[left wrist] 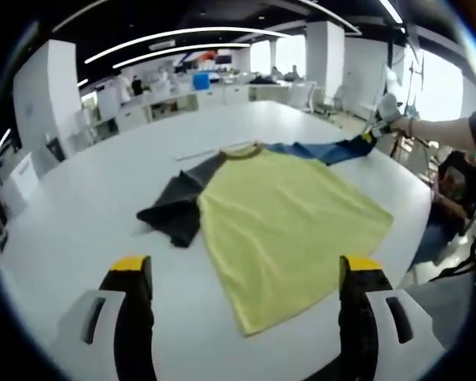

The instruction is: Fold the garment on the visible template until the final outline fits inside the template.

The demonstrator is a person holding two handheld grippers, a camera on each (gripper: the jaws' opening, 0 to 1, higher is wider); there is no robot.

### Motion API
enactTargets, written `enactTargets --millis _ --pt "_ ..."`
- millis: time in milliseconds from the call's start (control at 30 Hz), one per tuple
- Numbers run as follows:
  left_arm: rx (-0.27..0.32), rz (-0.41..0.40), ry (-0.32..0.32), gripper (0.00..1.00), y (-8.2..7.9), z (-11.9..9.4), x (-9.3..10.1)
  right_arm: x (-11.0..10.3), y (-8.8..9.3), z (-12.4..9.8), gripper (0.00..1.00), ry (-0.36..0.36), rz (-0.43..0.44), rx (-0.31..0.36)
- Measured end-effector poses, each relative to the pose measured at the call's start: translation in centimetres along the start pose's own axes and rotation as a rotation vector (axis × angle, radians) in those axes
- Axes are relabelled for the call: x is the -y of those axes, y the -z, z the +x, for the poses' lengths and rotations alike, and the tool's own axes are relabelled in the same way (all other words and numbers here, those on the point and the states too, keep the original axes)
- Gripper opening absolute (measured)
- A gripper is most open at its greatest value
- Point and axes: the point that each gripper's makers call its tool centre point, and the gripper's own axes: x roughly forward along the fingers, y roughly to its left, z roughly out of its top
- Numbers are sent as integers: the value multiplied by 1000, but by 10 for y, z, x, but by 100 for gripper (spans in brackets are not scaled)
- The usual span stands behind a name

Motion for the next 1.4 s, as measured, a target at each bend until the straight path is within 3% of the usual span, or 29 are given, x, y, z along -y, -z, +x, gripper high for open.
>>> enactTargets --millis 367,500,833,1100,1400 --pt "-6 17 -9 94 -2 1 1 36 20 20 0 88 -14 -94" --pt "-27 14 -6 94 1 3 2 54 38 35 0 119 -36 -156" --pt "-59 22 -5 93 7 6 -1 51 56 36 0 126 -62 -224" --pt "-67 31 2 93 7 8 -2 70 73 51 0 138 -57 -277" --pt "-77 36 3 92 10 8 -1 76 75 56 0 130 -13 -263"
